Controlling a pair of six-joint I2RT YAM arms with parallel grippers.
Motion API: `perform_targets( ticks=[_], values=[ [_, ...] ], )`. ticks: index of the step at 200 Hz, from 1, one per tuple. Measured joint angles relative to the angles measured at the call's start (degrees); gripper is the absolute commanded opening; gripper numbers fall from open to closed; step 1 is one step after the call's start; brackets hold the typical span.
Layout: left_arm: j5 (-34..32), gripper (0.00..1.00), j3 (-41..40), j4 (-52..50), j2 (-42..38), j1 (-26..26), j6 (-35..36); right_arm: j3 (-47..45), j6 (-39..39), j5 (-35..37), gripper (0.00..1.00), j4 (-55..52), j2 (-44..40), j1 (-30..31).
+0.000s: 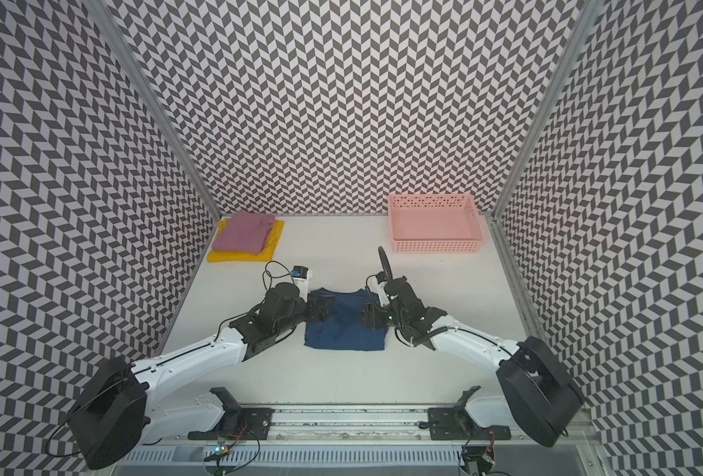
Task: Fold and stack t-shirts
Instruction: Smooth out the T-shirt at the center of the board.
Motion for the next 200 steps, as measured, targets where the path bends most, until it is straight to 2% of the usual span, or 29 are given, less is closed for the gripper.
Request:
perform_targets(
  ticks=[70, 200],
  values=[
    [2.05, 0.79, 0.00, 0.94, -0.02, 1.25, 0.13, -0.04, 0.35, -3.30, 0.70, 4.22, 5.92, 0.02],
    [2.43, 0.79, 0.00, 0.94, -0.02, 2.75, 0.94, 0.04, 1.90, -6.23, 0.69, 5.07, 7.19, 1.38]
  ],
)
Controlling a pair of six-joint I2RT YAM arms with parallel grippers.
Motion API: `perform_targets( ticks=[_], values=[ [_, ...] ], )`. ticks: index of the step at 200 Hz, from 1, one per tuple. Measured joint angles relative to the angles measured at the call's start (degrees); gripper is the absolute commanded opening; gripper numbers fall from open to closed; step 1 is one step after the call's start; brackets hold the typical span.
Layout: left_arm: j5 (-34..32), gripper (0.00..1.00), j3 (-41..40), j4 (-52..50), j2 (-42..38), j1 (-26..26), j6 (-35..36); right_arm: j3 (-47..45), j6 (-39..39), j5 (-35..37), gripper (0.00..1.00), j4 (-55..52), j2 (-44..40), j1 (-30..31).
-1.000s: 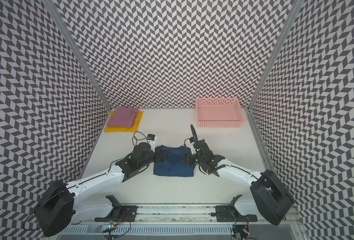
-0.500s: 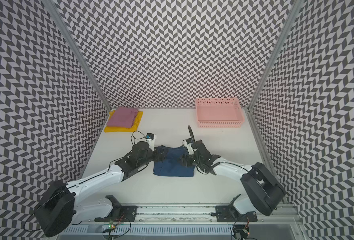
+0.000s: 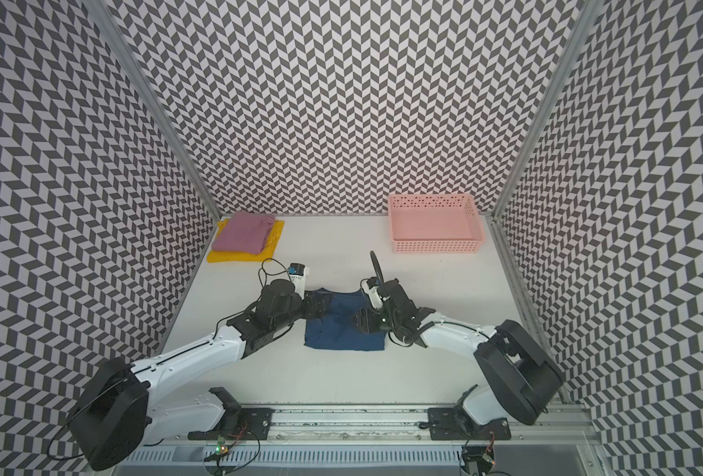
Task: Fold and stack t-shirts
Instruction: Smooth out the T-shirt at the center of the board.
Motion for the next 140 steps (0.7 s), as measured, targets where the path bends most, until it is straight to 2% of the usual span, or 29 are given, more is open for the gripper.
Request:
perform_targets(
  ticks=[29, 81, 140],
  values=[
    [0.02, 0.79, 0.00, -0.02, 0.00, 0.15, 0.04, 0.59, -0.42, 0.42, 0.69, 1.03, 2.82, 0.04],
    [0.00, 0.79, 0.00, -0.07, -0.17, 0.63, 0.09, 7.98, -2.47, 1.38, 0.68, 1.29, 11.76, -0.90],
    [-0.02, 0.79, 0.00, -0.15, -0.44, 1.01, 0.24, 11.74, -4.68, 2.21, 0.68, 1.16, 12.94, -2.40]
  ],
)
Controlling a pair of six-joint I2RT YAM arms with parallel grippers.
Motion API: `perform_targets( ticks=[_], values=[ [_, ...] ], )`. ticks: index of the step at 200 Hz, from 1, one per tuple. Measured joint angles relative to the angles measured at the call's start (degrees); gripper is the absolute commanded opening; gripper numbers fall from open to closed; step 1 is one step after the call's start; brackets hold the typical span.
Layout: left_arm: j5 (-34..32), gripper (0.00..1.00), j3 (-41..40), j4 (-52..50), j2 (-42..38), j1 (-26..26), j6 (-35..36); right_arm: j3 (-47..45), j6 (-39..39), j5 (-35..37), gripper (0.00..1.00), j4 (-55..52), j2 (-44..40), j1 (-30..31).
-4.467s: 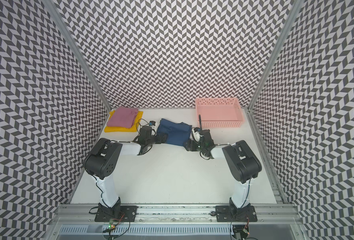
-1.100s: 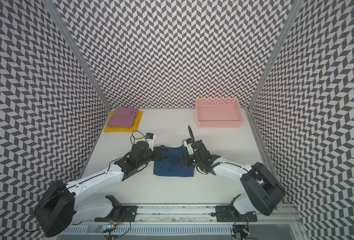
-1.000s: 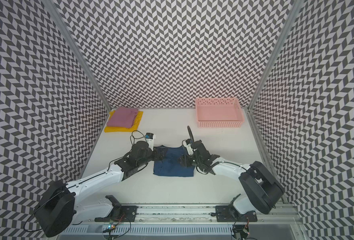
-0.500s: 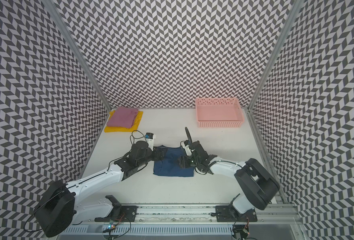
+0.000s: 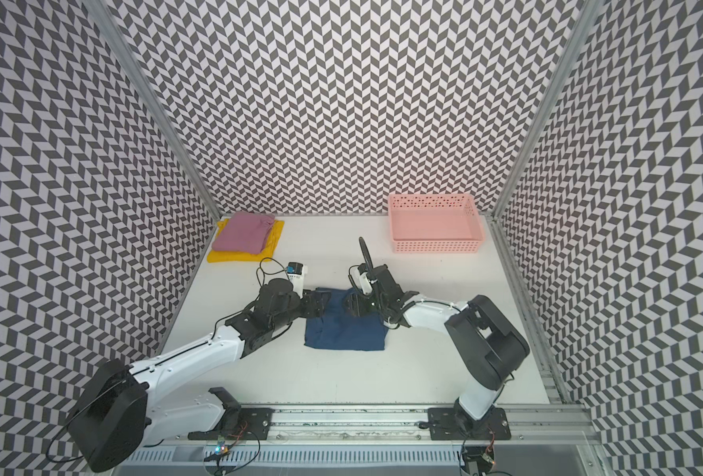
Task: Fold and stack t-shirts
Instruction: Smooth out the T-shirt at the center of the board.
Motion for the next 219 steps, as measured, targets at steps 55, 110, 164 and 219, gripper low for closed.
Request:
perform_targets(
  ticks=[55, 110, 164, 219],
  values=[
    [0.02, 0.79, 0.00, -0.44, 0.00, 0.00, 0.02, 1.18, -1.64, 0.22, 0.67, 0.09, 2.14, -2.51],
    [-0.17, 0.79, 0.00, -1.38, -0.13, 0.13, 0.26, 3.19, -2.29, 0.00, 0.65, 0.52, 6.45, -3.48],
    [-0.92, 0.76, 0.07, 1.07, 4.81, 1.95, 1.75, 0.74, -2.27, 0.85, 0.66, -0.31, -3.56, -3.54],
    [0.68, 0.73, 1.57, 5.55, 16.57, 8.98, 2.84, -11.39, -0.81, 1.31, 0.68, -4.57, -25.51, -3.19]
  ],
)
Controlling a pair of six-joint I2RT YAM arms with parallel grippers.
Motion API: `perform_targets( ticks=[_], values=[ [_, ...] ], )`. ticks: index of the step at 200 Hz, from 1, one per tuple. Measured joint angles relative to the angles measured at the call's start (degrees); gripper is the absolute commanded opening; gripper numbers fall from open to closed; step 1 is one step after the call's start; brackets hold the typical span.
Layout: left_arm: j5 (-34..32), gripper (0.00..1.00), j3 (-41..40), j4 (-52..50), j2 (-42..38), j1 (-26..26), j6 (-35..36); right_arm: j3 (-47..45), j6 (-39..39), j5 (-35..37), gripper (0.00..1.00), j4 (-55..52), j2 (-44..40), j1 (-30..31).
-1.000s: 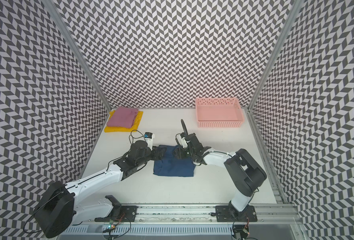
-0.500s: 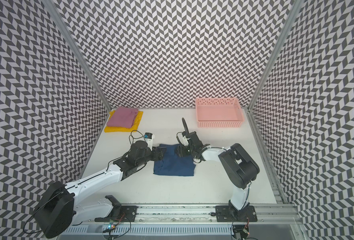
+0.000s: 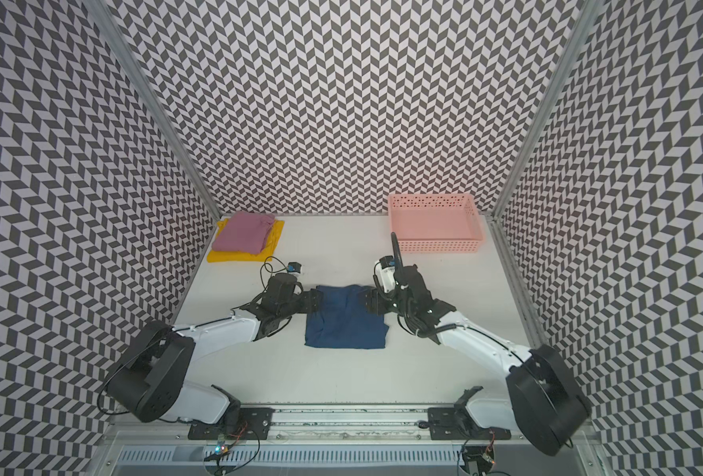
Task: Fold and stack t-shirts
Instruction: Smooth out the T-shirt at the center of the board.
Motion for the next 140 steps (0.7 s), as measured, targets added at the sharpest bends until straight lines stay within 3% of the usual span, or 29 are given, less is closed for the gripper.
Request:
perform_targets(
  ticks=[62, 140],
  values=[
    [2.54, 0.72, 0.33, 4.39, 1.07, 1.99, 0.00, -10.10, 3.21, -0.11, 0.68, -11.21, -7.45, 0.55],
    [6.16, 0.71, 0.33, 6.34, 1.09, 1.99, 0.00, -14.75, 5.84, -0.85, 0.68, -11.32, -8.37, 0.76]
  ],
)
